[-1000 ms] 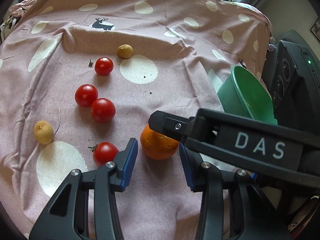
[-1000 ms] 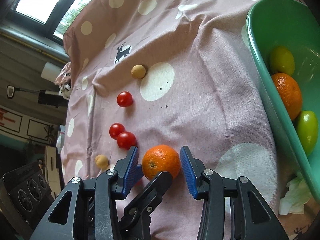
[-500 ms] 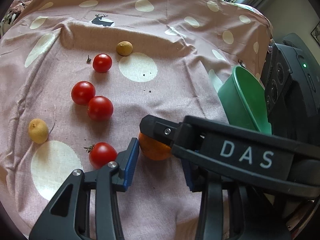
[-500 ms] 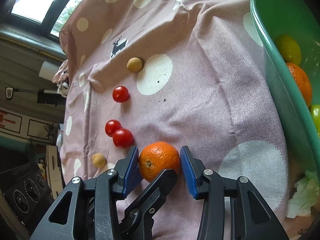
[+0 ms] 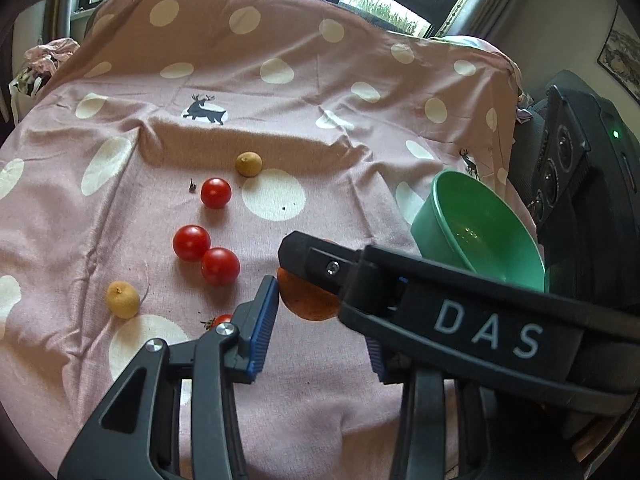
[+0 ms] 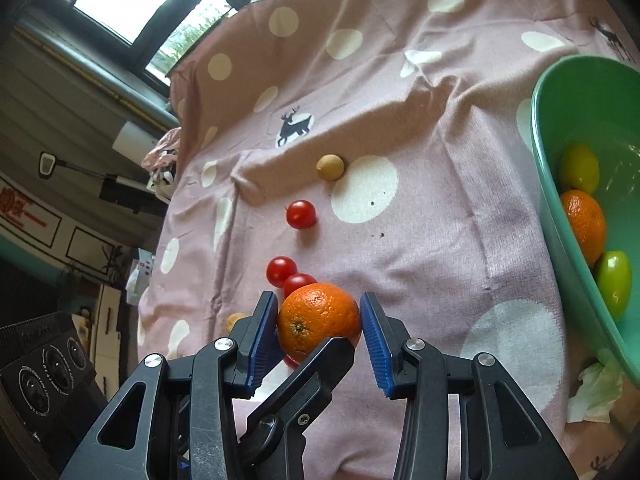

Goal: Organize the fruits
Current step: 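Lift the orange with the right gripper and carry it over the bowl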

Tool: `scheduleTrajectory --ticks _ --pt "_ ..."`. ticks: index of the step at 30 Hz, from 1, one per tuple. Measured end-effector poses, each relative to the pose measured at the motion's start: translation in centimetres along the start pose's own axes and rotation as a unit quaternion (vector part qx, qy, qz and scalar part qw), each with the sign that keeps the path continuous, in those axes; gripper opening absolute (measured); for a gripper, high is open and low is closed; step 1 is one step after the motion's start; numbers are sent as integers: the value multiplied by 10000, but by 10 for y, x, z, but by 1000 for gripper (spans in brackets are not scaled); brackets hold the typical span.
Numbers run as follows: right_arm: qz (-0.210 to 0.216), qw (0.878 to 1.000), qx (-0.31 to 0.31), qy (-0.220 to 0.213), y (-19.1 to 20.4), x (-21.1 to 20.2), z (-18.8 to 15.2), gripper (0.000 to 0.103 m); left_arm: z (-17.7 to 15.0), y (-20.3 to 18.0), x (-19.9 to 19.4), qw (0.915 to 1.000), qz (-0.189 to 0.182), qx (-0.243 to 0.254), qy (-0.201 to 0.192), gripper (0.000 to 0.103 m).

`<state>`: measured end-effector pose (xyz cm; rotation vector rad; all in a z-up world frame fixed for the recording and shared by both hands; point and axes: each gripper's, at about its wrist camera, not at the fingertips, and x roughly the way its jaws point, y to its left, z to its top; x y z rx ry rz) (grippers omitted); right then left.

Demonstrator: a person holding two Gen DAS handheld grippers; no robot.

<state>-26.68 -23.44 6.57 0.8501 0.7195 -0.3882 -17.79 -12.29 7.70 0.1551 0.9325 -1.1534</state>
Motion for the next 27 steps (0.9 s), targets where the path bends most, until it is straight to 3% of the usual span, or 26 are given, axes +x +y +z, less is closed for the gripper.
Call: scheduleTrajectory --ticks 9,27 --pt "203 9973 -391 -588 17 -31 -2 46 2 -16 -28 9972 17 323 -677 40" --pt "210 9905 -771 -1116 31 -71 -7 46 -1 -39 -57 9915 -123 521 -1183 39"
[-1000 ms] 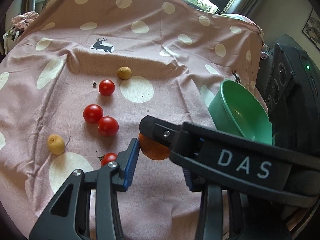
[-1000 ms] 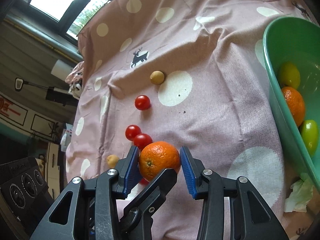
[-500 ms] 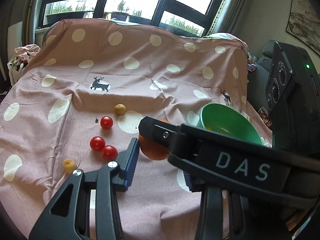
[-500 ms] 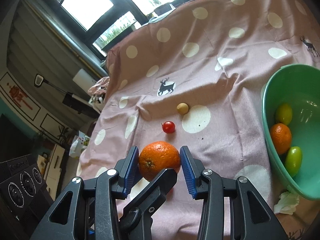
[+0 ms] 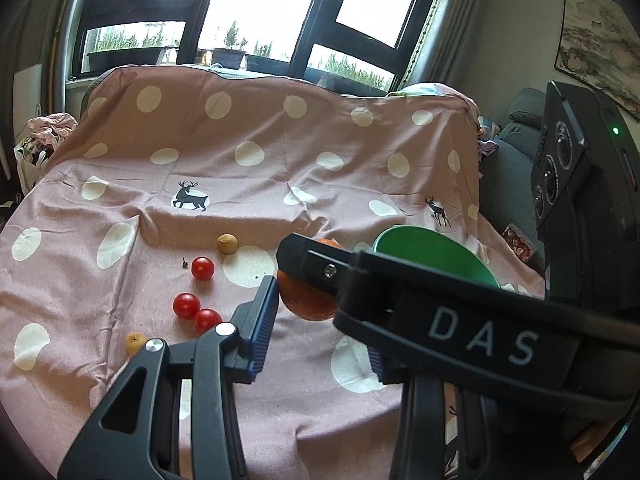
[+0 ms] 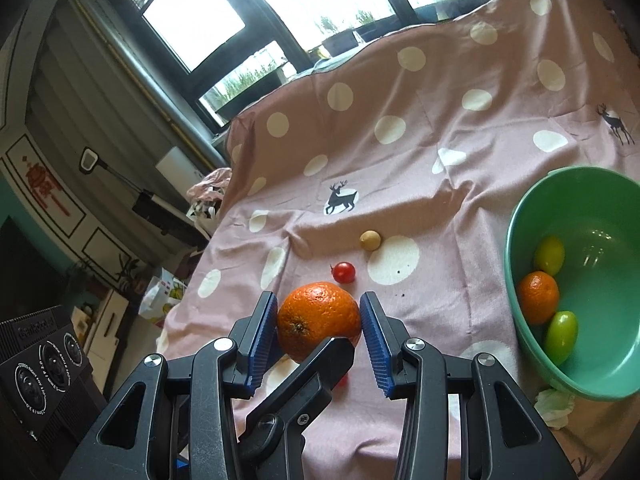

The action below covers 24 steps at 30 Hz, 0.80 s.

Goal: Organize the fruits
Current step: 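Lift the orange with the right gripper and carry it over the bowl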

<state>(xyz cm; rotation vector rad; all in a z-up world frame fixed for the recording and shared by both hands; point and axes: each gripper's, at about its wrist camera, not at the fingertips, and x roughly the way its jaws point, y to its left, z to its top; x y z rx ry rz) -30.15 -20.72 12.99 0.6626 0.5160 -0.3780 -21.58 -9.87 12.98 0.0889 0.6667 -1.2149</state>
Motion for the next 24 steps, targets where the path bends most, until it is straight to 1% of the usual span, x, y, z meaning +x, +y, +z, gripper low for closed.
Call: scheduleTrajectory --ticks 6,12,18,24 --pt "-75 9999 -53 -145 2 -13 2 46 3 -11 -3 9999 -107 80 -75 40" --pt "-155 9994 -122 -278 -4 -27 3 46 6 -29 0 9994 -179 285 -63 40" --pt "-238 9983 58 -538 -24 -46 8 46 13 -56 11 9973 -354 646 -6 40" --pt "-372 9961 359 -712 -51 -62 11 46 12 -80 28 9946 -562 854 158 40"
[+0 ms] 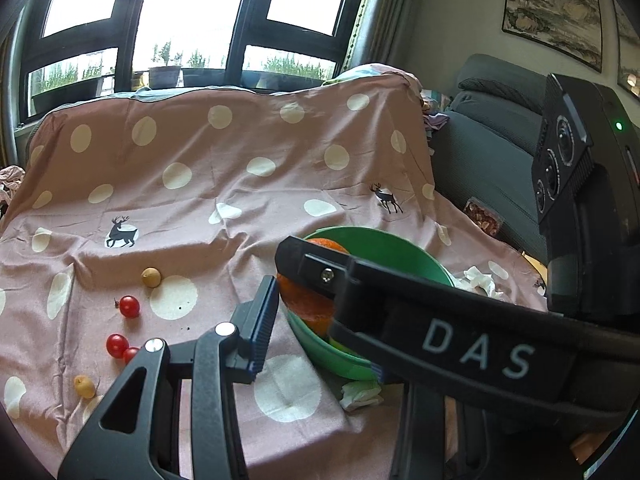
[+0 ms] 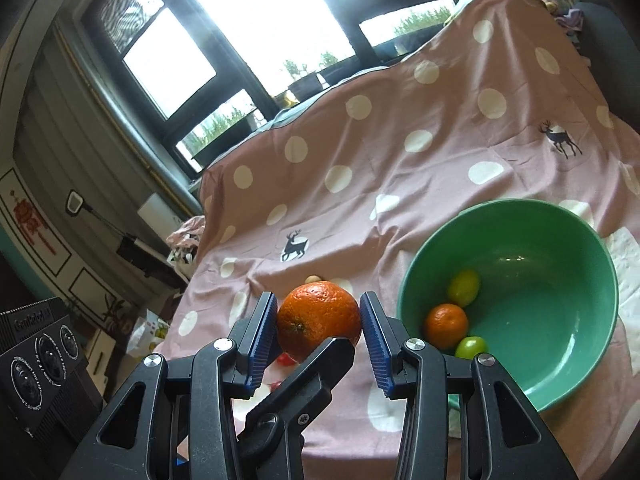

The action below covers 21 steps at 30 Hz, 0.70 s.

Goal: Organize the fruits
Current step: 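Lift the orange with the right gripper and carry it over the bowl, then lower the small orange into the green bowl and open the right gripper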

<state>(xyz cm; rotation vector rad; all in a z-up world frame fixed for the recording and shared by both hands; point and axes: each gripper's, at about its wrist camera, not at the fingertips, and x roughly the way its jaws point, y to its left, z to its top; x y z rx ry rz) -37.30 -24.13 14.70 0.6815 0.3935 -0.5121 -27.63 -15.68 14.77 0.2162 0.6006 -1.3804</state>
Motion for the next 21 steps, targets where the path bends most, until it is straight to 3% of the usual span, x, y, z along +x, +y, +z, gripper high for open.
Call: scheduleTrajectory --ticks 6,21 --pt "-221 9994 231 -114 -24 -11 2 46 2 -18 20 9992 -278 191 190 40" --pt "-587 9943 877 -125 -69 -18 5 46 4 -42 57 9958 -577 338 621 39"
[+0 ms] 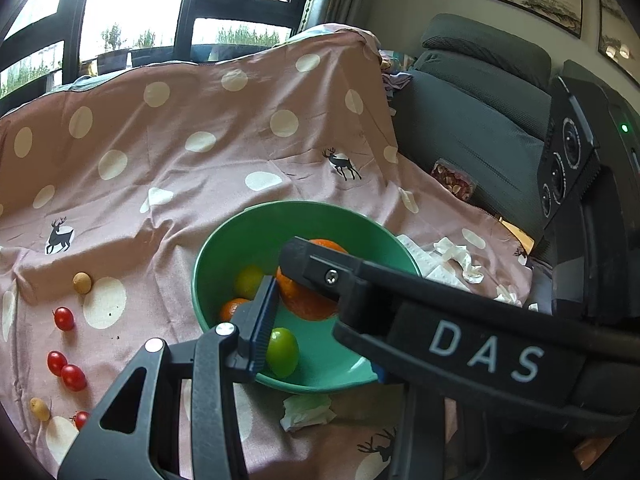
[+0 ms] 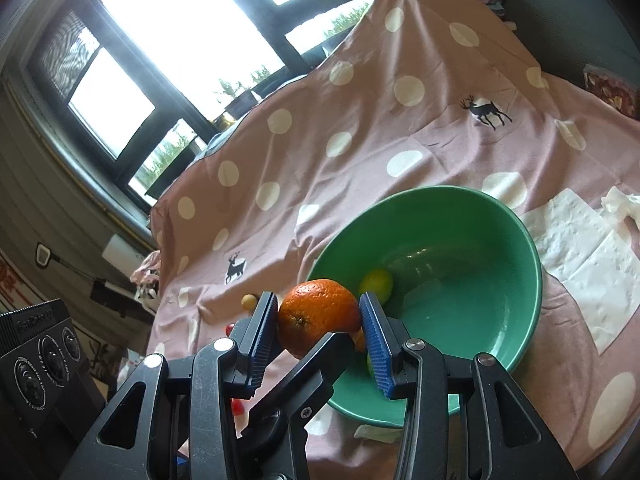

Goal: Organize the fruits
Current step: 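Lower the small orange into the green bowl and open the right gripper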

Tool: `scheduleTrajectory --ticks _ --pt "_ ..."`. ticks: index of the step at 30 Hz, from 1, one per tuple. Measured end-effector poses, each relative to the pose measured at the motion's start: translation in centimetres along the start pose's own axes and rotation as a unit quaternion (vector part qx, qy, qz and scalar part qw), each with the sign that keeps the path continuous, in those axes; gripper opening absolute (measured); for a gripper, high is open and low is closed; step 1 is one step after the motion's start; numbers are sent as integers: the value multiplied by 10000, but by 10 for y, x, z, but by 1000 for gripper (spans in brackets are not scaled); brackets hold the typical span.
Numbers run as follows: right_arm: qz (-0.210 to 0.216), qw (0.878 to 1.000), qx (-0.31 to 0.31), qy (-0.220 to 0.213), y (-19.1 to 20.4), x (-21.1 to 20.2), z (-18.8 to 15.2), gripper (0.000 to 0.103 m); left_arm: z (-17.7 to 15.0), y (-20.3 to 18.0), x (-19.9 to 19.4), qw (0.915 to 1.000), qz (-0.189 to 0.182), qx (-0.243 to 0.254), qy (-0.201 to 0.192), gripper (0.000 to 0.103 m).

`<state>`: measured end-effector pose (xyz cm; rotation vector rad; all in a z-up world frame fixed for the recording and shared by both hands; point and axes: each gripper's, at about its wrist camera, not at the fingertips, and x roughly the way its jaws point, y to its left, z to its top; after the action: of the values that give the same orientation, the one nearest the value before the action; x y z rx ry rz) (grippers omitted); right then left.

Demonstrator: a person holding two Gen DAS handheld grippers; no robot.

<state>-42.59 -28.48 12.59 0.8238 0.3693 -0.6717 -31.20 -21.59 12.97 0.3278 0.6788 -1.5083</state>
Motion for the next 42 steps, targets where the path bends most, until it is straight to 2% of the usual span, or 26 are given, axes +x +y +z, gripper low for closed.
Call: scheduleTrajectory --ticks 19,42 --pt "-382 9971 576 322 -41 11 2 46 -3 -7 39 9978 -339 -152 552 39" --pt "-776 9931 668 566 -48 23 0 46 -10 1 61 9946 -461 -422 833 39"
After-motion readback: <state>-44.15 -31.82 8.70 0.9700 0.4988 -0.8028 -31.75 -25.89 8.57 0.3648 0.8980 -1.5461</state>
